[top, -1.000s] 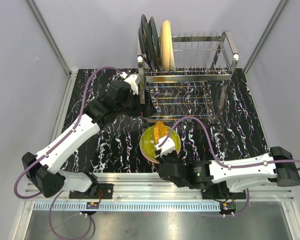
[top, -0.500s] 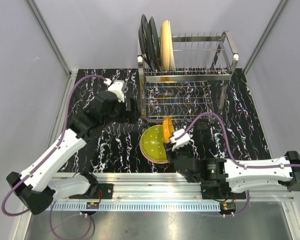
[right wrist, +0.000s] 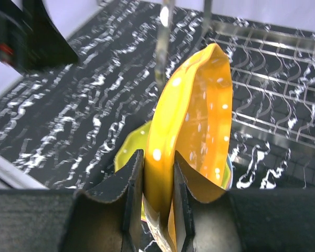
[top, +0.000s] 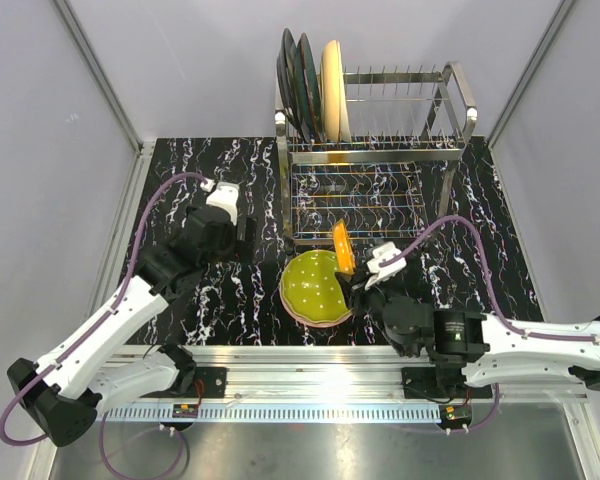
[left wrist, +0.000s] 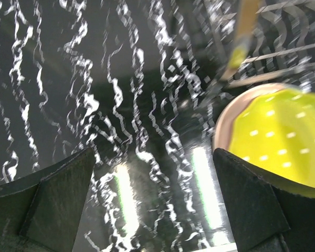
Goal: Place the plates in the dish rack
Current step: Insert the plate into the dish rack
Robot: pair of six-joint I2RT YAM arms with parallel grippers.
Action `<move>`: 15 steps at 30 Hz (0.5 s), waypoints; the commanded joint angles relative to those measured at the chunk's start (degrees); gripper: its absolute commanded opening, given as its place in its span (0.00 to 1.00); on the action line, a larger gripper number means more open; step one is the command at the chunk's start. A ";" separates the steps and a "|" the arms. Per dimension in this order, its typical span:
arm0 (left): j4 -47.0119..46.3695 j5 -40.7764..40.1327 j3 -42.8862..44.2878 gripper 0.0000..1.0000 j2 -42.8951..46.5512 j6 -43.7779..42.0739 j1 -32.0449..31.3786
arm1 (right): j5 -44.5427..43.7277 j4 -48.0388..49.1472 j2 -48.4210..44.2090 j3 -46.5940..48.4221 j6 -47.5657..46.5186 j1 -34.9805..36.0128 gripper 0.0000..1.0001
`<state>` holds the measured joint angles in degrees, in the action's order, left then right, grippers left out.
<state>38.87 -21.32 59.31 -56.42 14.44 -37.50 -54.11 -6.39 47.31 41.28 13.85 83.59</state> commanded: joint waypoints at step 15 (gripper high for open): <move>-5.12 -5.84 -2.71 0.99 -0.27 -3.63 0.58 | 3.57 4.01 1.81 30.86 -22.96 -0.36 0.00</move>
<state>36.82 -25.23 56.55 -56.69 11.75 -37.28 -49.82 -10.94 48.58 64.66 0.43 83.48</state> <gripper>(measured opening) 0.987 0.294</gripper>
